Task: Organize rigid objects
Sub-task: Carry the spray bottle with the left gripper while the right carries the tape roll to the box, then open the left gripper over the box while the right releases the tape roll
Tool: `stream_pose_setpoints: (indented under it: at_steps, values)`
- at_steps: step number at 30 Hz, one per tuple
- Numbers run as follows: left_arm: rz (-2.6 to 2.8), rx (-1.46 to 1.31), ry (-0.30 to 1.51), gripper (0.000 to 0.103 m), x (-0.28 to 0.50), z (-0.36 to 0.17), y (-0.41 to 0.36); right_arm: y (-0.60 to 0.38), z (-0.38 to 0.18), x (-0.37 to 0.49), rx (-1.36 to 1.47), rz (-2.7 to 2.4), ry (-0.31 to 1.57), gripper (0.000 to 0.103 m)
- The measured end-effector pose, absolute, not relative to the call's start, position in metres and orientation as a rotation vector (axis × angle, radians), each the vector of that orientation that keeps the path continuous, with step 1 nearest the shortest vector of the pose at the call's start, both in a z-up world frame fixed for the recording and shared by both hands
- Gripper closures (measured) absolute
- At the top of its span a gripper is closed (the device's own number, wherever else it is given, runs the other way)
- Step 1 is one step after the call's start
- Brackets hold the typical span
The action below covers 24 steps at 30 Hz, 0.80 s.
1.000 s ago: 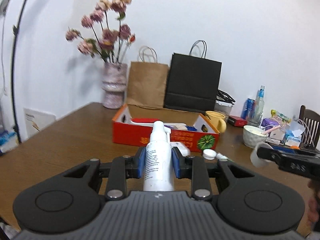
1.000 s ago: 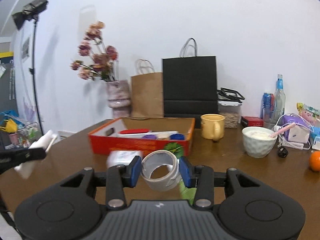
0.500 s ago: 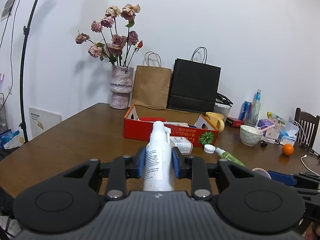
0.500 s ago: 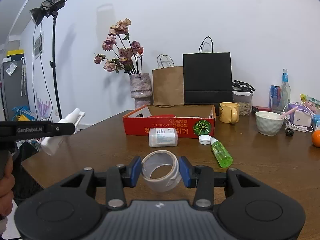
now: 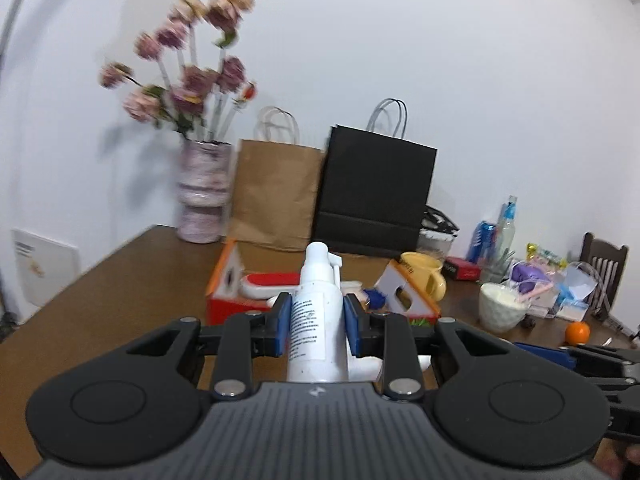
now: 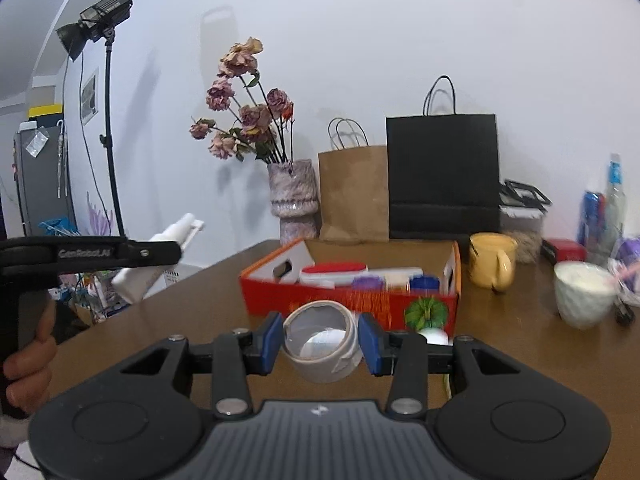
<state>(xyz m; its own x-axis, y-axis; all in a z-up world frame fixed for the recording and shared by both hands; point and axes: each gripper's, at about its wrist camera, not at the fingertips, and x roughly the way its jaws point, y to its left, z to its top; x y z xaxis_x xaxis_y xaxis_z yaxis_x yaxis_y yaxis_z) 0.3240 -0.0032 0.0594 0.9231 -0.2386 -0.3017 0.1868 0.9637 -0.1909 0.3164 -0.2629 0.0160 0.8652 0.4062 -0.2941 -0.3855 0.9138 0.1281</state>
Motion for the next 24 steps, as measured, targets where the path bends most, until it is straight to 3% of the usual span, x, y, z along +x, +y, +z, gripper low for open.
stream_pose_setpoints:
  at_steps: [5,10,19,20,22,24]
  values:
    - [-0.301,-0.264,0.486,0.075,0.440,0.072,-0.011,-0.269,0.037,0.420,0.060,0.413,0.376,0.062]
    - [-0.257,-0.301,0.654,0.075,0.540,0.047,-0.030,-0.281,0.030,0.530,0.128,0.388,0.512,0.062]
    - [-0.117,-0.349,0.878,0.075,0.622,-0.026,-0.034,-0.259,-0.027,0.620,-0.038,0.273,0.725,0.061]
    - [-0.120,-0.361,0.895,0.072,0.627,-0.030,-0.032,-0.258,-0.030,0.622,-0.050,0.259,0.729,0.061]
    - [-0.137,-0.399,0.911,0.057,0.630,-0.035,-0.029,-0.256,-0.037,0.628,-0.061,0.254,0.744,0.054]
    - [-0.143,-0.393,0.897,0.057,0.628,-0.032,-0.028,-0.257,-0.039,0.629,-0.060,0.257,0.736,0.049]
